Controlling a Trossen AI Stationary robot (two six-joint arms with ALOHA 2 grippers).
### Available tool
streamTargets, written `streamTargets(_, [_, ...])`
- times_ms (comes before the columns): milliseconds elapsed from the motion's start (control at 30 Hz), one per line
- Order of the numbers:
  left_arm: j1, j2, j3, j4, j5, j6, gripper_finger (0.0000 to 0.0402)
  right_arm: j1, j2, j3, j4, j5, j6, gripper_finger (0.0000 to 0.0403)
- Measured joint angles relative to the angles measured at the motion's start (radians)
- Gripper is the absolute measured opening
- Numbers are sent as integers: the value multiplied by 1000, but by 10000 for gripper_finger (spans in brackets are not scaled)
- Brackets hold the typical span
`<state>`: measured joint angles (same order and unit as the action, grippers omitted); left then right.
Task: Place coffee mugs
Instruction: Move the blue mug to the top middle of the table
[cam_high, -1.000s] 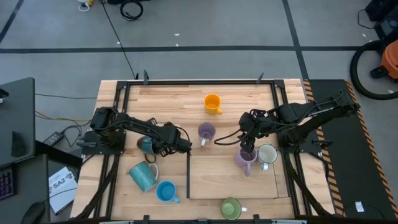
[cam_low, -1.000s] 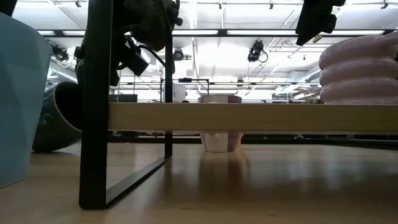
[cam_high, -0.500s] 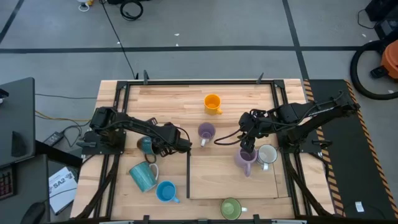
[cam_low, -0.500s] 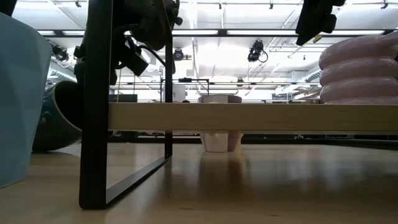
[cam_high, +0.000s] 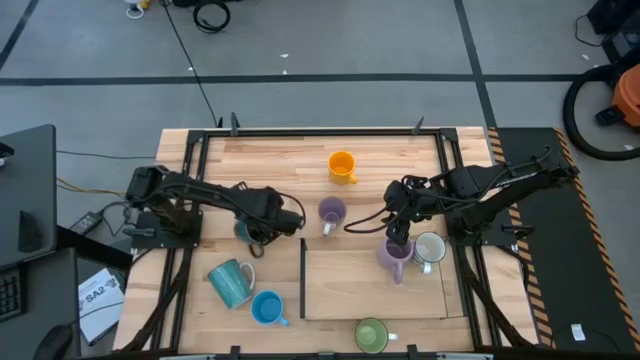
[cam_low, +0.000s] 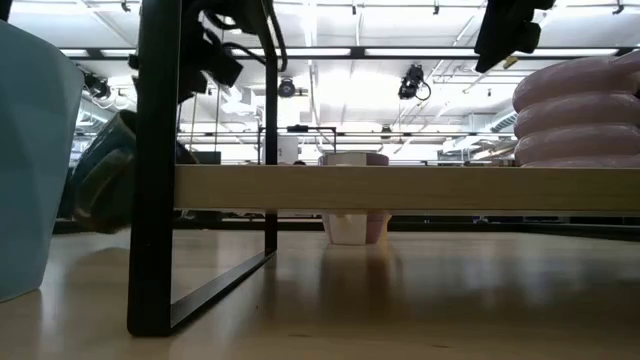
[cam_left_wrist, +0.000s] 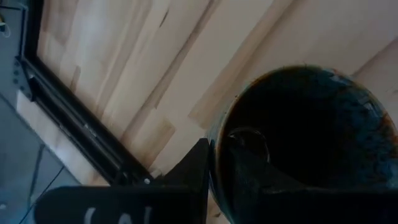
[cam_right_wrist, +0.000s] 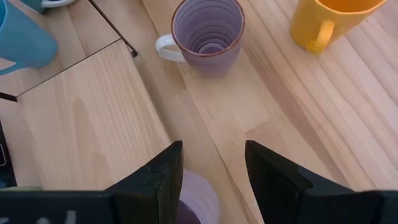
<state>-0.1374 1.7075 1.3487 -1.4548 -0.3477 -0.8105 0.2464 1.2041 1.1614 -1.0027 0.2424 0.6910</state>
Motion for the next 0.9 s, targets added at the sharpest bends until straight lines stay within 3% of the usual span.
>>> streamTargets(333, [83, -72, 0, 174, -11, 150, 47, 0, 0, 0, 8, 0, -14, 179])
streamTargets(900, [249, -73, 0, 455, -5, 392, 47, 0, 0, 0, 7, 4, -33, 179])
